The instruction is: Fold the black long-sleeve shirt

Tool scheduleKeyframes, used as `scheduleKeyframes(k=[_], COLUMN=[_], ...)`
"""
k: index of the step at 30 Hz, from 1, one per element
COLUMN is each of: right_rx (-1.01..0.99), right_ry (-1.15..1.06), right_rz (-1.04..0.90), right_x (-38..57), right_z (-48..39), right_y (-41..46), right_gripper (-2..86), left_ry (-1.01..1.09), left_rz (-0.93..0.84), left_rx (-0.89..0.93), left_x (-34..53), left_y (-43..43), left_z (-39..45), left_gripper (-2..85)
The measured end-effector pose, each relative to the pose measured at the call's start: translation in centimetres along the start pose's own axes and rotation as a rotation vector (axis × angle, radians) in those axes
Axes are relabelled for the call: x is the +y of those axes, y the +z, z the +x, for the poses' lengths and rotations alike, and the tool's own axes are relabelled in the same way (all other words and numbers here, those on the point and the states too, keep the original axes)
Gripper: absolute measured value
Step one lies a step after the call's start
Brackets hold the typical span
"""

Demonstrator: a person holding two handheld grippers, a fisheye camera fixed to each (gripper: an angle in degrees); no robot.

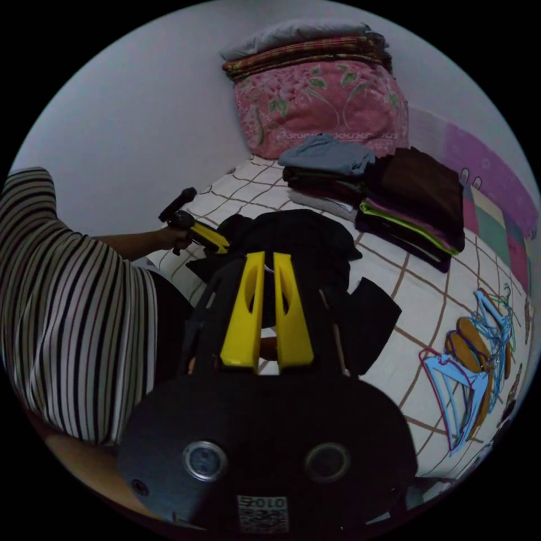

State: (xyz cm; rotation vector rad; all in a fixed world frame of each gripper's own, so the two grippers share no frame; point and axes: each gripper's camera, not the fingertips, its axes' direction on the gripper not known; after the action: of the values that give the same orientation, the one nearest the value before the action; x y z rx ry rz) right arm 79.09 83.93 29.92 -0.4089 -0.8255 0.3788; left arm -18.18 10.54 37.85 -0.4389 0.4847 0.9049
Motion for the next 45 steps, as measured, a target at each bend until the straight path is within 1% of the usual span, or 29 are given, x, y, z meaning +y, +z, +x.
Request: scheduleKeyframes(k=[2,5,8,12,16,20,24,28,32,38,45], right_rx=[0.003,-0.005,-0.026,-0.035,-0.054,-0.073,-0.063,-0.056,-0.035,-0.039,0.010], right_ry=[0.020,0.045,0.050,0.029,0.038,0.043,-0.017,-0.099,-0.173,-0.267,-0.383], right_rz=[0.000,-0.011,-0.025,-0.090,-0.160,-0.165,-0.158,-0.180,-0.192,-0.194,-0.161], right_x=[-0.1,-0.3,-0.9,-2.2,-3.4,-4.3,-5.8,-7.6,-9.4,-11.9,-14.5], right_z=[0.1,0.4,0.6,1.1,2.1,2.6,2.5,2.2,2.0,2.8,4.0], right_y=[0.8,2.6,4.7,8.5,12.5,15.3,17.8,20.2,21.5,22.8,23.1], right_gripper=[5.0,5.0,5.0,5.1,5.2,5.4,6.5,7.9,8.5,8.9,10.5], left_ry=[-0.013,-0.022,-0.038,-0.067,-0.038,-0.030,-0.010,0.064,0.220,0.441,0.572], left_rz=[0.001,-0.010,-0.043,-0.013,0.059,0.117,0.146,0.197,0.203,0.206,0.221], left_rx=[0.072,0.127,0.111,0.039,0.025,-0.007,-0.069,-0.134,-0.205,-0.230,-0.266], left_x=[-0.4,-0.4,0.1,1.6,3.6,5.4,6.2,6.5,6.8,7.7,9.3], left_y=[0.8,1.6,2.0,0.4,-4.1,-9.6,-13.5,-17.0,-19.3,-21.4,-24.1], left_z=[-0.1,0.6,1.9,3.7,6.2,8.9,11.9,16.4,22.0,29.3,34.6], left_gripper=[7.8,6.4,4.2,1.2,0.1,-0.1,-0.2,-0.2,-0.2,-0.2,-0.2])
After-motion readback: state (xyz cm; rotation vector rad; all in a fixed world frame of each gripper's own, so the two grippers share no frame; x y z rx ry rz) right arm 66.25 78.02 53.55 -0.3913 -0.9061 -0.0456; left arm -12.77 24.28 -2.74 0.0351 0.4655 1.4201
